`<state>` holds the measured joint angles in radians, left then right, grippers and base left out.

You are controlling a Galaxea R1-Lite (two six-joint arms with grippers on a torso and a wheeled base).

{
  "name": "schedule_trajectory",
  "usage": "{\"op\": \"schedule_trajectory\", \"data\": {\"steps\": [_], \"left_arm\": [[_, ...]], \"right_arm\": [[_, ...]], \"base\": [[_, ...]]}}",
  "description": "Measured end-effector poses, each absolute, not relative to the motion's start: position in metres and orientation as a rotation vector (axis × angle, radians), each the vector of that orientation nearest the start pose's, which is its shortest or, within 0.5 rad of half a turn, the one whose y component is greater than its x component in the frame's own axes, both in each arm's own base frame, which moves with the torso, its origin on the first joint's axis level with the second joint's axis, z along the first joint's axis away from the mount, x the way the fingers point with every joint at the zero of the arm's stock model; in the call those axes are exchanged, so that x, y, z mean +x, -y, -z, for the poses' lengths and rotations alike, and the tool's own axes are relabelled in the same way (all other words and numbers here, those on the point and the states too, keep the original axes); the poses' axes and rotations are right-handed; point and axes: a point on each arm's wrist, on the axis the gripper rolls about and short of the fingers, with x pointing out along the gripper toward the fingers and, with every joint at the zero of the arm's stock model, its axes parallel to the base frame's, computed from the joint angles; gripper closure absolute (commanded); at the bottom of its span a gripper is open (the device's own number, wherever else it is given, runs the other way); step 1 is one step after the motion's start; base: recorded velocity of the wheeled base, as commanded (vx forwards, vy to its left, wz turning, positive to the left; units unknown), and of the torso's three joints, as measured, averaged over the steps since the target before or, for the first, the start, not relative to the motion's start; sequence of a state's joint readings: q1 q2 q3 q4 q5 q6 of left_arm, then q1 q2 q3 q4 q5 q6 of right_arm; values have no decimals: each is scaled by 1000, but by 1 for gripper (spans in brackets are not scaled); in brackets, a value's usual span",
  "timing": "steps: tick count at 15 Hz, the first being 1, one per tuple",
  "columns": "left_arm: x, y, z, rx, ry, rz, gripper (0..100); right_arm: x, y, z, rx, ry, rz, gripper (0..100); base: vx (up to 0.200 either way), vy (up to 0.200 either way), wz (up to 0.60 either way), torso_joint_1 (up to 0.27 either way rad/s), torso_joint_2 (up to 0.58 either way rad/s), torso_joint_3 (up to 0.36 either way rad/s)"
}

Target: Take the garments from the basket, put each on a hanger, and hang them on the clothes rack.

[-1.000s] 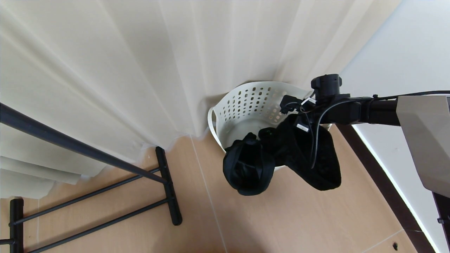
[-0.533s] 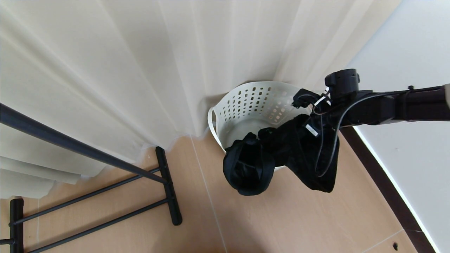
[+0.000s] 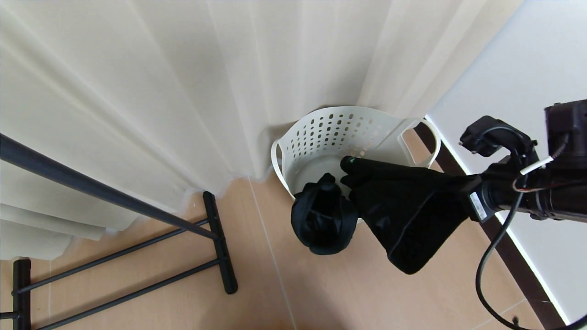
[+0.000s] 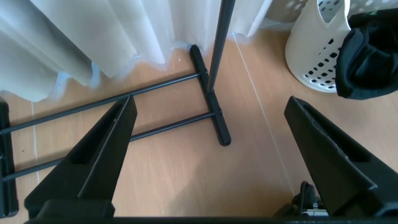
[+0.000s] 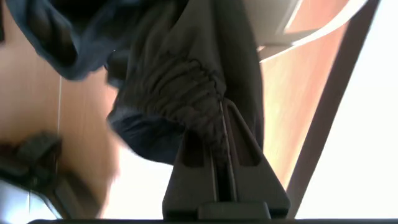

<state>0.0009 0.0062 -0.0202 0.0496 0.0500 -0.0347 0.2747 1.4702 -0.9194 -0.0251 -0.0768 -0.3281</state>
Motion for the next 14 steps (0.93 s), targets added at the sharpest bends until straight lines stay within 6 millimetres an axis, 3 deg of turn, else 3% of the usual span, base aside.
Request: {"op": "schedule_trajectory", "data": {"steps": [5,8,12,14], "left_arm": [[-24,-1,-77,-34,-33,-52,0],[-24,-1,-77,-35,-33,-51,0],[-24,-1,-77,-36,-33,-50,0],[-24,-1,-77,-36,-32,-50,0]], "right_arm": [[208,-58,-213,-405,-390,-265,100],[205,-57,-217,-413,-367,-267,100],[212,-59,-232,-474,-211,-260,100],[212,-58,-224,-482,-225,-261,100]], "base": [[0,0,0,1,2,172],[0,0,0,-1,4,198],[0,0,0,1,5,199],[0,0,0,0,2,200]]}}
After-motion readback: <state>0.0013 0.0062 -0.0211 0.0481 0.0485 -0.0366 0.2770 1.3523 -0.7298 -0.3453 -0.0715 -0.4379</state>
